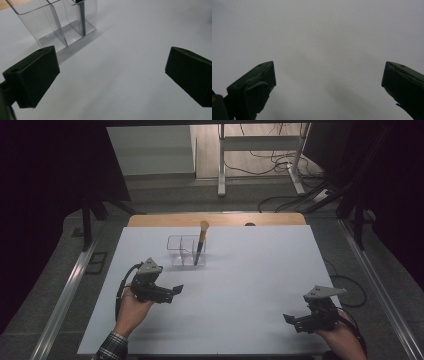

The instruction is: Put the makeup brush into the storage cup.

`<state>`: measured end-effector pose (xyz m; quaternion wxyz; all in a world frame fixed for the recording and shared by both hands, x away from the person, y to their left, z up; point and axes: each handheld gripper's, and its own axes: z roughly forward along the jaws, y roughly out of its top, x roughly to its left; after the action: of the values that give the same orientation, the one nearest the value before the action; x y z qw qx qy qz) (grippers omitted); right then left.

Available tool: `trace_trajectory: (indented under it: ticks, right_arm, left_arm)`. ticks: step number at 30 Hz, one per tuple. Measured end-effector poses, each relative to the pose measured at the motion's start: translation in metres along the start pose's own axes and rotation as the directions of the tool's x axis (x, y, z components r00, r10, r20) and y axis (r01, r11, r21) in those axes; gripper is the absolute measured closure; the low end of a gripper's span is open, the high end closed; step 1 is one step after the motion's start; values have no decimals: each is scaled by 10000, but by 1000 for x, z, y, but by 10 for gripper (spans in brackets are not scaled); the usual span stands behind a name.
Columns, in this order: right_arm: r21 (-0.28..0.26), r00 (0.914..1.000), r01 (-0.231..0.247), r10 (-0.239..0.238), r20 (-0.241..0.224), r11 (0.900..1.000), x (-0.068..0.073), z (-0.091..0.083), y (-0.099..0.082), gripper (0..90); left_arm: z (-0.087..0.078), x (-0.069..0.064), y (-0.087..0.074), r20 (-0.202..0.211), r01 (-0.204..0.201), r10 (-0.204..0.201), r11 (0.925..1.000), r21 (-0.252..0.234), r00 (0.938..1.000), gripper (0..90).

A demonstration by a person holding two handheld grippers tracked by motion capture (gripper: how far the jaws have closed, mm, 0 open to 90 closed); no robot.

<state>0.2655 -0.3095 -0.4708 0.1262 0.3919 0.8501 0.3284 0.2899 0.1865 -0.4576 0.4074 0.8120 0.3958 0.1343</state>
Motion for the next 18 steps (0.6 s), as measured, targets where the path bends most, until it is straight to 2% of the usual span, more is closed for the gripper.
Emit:
trace_trajectory:
  ticks: [18]
  right_arm:
    - [-22,10000,-3,3,2,10000,0,0,0,0]
  left_arm:
    - [-11,-2,-15,-187,145,-140,9996,255,9997,0]
